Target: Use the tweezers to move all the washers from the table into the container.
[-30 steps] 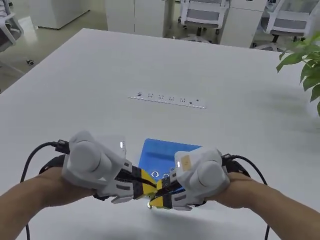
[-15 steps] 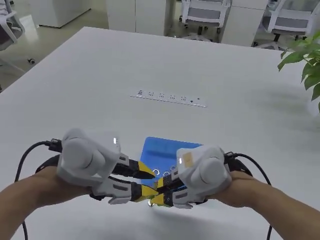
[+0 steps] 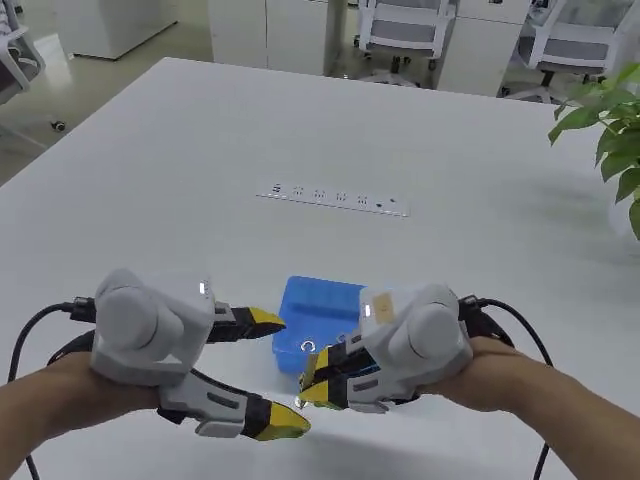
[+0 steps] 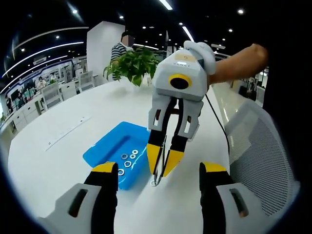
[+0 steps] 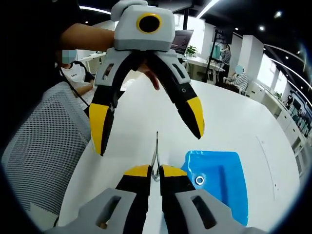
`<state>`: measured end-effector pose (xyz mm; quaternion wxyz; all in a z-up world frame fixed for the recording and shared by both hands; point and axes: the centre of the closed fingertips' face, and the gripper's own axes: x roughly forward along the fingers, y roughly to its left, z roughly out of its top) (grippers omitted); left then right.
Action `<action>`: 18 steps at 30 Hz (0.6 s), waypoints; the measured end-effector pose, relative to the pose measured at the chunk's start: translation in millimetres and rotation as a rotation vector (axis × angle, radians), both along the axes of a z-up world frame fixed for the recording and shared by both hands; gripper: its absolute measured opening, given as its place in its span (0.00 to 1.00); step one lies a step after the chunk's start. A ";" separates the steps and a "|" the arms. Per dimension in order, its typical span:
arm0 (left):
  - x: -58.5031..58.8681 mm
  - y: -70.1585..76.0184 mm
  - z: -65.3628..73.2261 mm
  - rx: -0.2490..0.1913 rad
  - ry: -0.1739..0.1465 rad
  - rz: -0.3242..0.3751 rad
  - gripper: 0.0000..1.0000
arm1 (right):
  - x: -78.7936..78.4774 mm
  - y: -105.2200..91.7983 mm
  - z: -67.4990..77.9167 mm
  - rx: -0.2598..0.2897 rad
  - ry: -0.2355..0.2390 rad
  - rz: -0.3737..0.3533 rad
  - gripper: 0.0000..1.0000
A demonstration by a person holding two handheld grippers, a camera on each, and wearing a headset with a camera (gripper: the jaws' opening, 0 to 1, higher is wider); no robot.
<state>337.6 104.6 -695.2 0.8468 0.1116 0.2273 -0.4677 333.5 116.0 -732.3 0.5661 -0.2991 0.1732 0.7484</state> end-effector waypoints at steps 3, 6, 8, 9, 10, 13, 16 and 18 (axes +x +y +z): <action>1.9 0.5 1.4 -0.014 -0.004 0.009 0.80 | 0.6 -1.2 7.1 0.008 -0.007 -0.002 0.08; 4.7 1.5 3.3 -0.023 -0.015 0.025 0.87 | 2.1 -3.4 14.7 0.011 -0.007 -0.004 0.08; 5.7 2.1 3.6 -0.026 -0.013 0.031 0.90 | 4.5 -5.3 19.4 0.010 -0.011 -0.009 0.08; 5.8 2.1 3.6 -0.027 -0.012 0.033 0.90 | 5.0 -5.6 20.3 0.010 -0.013 -0.009 0.08; 5.9 2.1 4.1 -0.029 -0.012 0.036 0.91 | 6.6 -6.8 23.3 0.011 -0.018 -0.010 0.08; 5.7 1.3 5.6 -0.036 -0.016 0.039 0.95 | 10.7 -8.8 30.6 0.017 -0.019 -0.020 0.08; 6.1 1.8 5.5 -0.038 -0.014 0.048 0.97 | 14.6 -11.0 36.2 0.020 -0.017 -0.027 0.08; 6.2 1.8 5.4 -0.042 -0.013 0.051 0.99 | 16.7 -12.5 38.6 0.019 -0.025 -0.027 0.08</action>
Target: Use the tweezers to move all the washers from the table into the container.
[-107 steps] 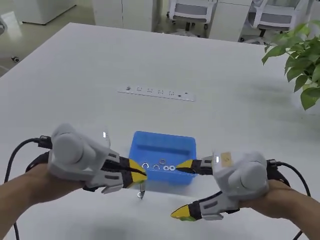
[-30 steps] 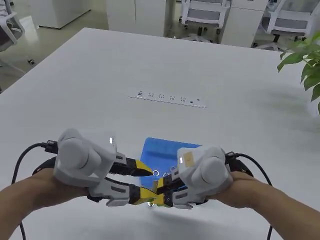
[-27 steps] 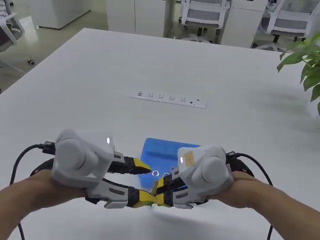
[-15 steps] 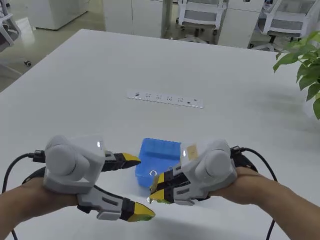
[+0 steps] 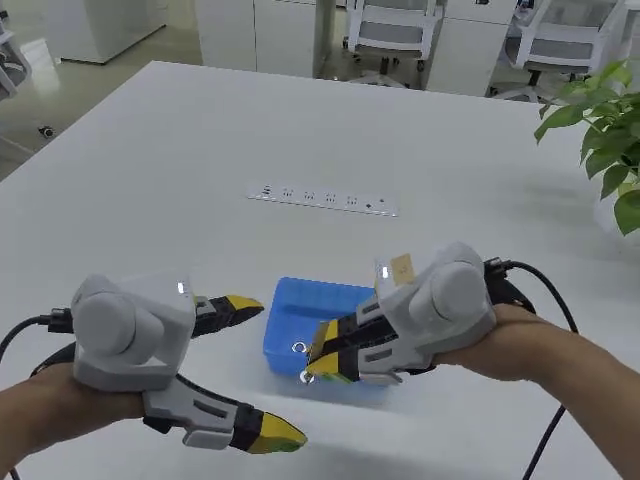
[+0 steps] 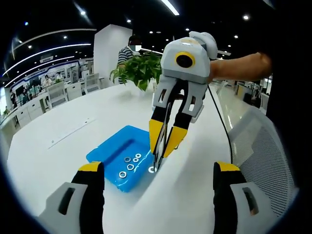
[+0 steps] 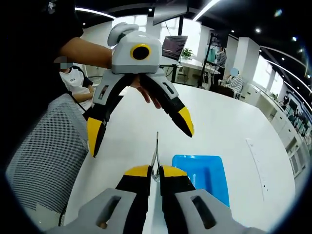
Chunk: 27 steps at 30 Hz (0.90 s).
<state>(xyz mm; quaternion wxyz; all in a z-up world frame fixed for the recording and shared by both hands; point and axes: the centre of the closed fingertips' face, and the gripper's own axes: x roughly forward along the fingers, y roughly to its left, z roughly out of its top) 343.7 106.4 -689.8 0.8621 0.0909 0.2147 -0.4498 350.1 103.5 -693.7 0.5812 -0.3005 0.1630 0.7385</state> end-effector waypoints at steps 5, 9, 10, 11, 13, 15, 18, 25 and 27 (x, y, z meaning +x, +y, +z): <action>-0.3 -0.1 -0.1 -0.008 0.003 0.008 0.99 | 6.8 -2.5 6.3 0.008 -0.009 -0.010 0.08; 0.0 -0.3 -0.6 -0.009 0.006 0.010 0.99 | 15.5 -5.1 11.1 0.016 -0.018 -0.024 0.08; 0.2 -0.6 -0.3 -0.009 0.004 0.010 0.99 | 16.4 -5.4 11.6 0.017 -0.019 -0.026 0.08; 0.3 -0.7 0.0 -0.009 0.002 0.010 0.99 | 19.4 -6.3 12.8 0.021 -0.022 -0.032 0.08; 0.9 -0.9 0.4 -0.012 0.002 0.011 0.99 | 23.6 -7.8 14.6 0.025 -0.023 -0.041 0.08; 1.4 -0.9 1.2 -0.012 -0.002 0.012 0.99 | 27.6 -9.2 15.6 0.028 -0.028 -0.049 0.08; 1.9 -1.0 1.6 -0.015 -0.001 0.014 0.99 | 35.8 -12.6 16.4 0.031 -0.033 -0.063 0.08; 4.8 -0.4 3.5 -0.017 -0.006 0.018 0.99 | 49.3 -17.1 12.5 0.031 -0.049 -0.077 0.08; 5.8 -0.1 4.1 -0.017 -0.008 0.020 0.99 | 53.0 -18.4 10.4 0.030 -0.057 -0.078 0.08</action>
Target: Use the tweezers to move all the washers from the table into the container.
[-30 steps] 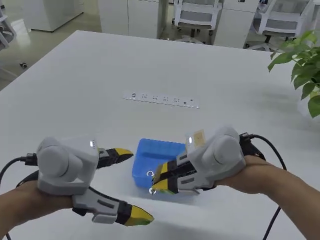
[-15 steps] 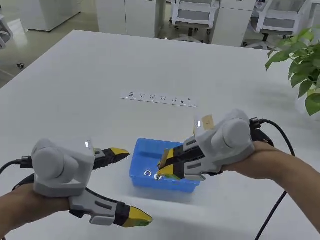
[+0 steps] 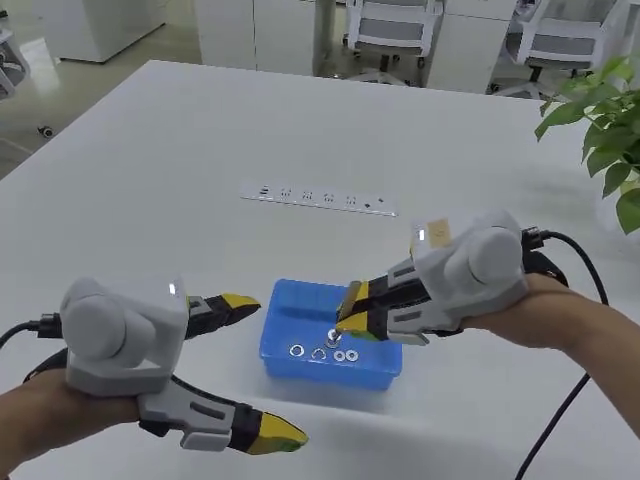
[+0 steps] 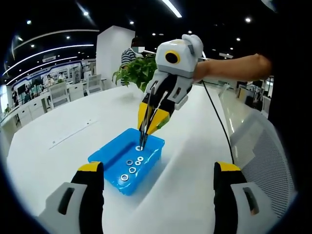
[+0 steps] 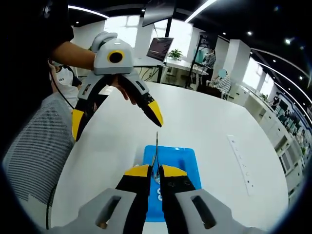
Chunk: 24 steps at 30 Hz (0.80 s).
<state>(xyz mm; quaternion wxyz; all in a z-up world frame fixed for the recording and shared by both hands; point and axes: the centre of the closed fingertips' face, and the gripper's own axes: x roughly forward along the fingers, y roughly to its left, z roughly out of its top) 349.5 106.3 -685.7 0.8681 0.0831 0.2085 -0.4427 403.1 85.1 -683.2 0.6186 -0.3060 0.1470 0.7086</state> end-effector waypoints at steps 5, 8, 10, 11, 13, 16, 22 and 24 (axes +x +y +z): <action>1.2 -0.4 1.1 -0.004 -0.001 0.000 0.99 | 7.7 -3.0 -5.3 -0.004 -0.014 -0.001 0.08; 1.6 -0.8 0.7 -0.001 0.001 -0.001 0.99 | 11.9 -5.2 -9.5 -0.011 -0.024 0.000 0.08; 2.4 -1.3 0.8 -0.002 0.002 -0.001 0.99 | 14.3 -6.3 -12.0 -0.012 -0.027 -0.001 0.08; 2.8 -1.6 1.2 -0.004 0.000 -0.003 0.99 | 15.6 -6.7 -13.2 -0.014 -0.025 -0.003 0.08; 4.0 -2.3 1.6 -0.004 0.000 -0.003 0.99 | 18.5 -7.7 -15.8 -0.016 -0.028 -0.006 0.08; 5.7 -3.1 2.3 -0.007 -0.003 -0.004 0.99 | 20.7 -8.9 -19.3 -0.021 -0.029 -0.008 0.08; 8.7 -3.9 2.4 -0.008 -0.003 -0.005 0.99 | 26.0 -11.1 -28.4 -0.035 -0.024 -0.017 0.08; 9.6 -4.4 2.6 -0.008 -0.003 -0.008 0.99 | 28.3 -11.5 -32.3 -0.040 -0.022 -0.023 0.08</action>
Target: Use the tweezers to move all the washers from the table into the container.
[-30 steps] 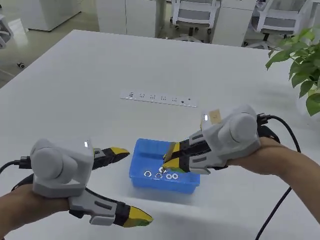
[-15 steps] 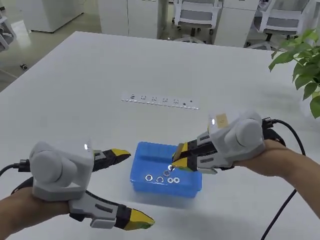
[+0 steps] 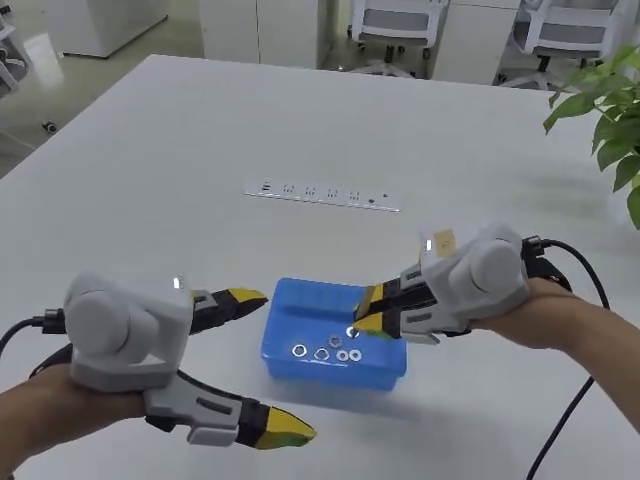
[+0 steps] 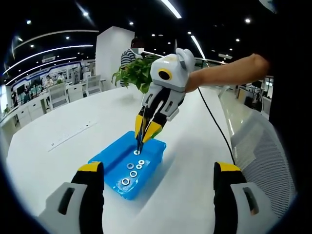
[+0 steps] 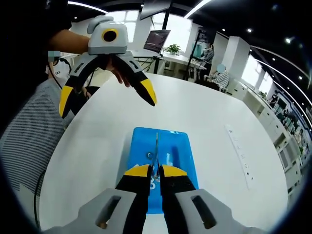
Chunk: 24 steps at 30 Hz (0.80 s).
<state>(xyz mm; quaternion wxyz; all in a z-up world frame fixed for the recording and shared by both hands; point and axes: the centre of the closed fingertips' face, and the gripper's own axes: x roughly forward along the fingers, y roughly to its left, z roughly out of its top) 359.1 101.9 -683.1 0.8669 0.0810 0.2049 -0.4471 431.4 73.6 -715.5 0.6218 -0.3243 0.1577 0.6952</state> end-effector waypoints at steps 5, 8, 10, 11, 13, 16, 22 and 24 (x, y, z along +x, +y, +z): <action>1.4 -1.9 -0.1 0.005 0.001 -0.010 0.99 | 3.3 0.1 -6.6 -0.006 0.009 -0.008 0.08; 1.9 -3.6 1.8 0.002 0.000 -0.010 0.99 | 4.4 0.4 -8.9 -0.006 0.013 -0.011 0.08; 1.9 -5.1 2.9 0.004 0.001 -0.010 0.98 | 5.6 0.8 -11.3 -0.005 0.018 -0.013 0.08; 1.9 -5.7 3.3 0.004 0.002 -0.011 0.98 | 5.9 0.9 -12.4 -0.006 0.019 -0.013 0.08; 2.1 -6.8 4.0 0.005 0.002 -0.012 0.98 | 6.6 1.0 -15.7 -0.010 0.024 -0.014 0.08; 2.9 -8.5 5.0 0.006 0.003 -0.014 0.98 | 7.8 1.2 -20.1 -0.013 0.031 -0.017 0.08; 5.2 -11.7 6.0 0.005 0.007 -0.018 0.97 | 10.3 2.8 -26.4 -0.015 0.046 -0.029 0.08; 6.2 -13.4 6.3 0.007 0.007 -0.021 0.97 | 11.0 3.1 -28.0 -0.015 0.051 -0.032 0.08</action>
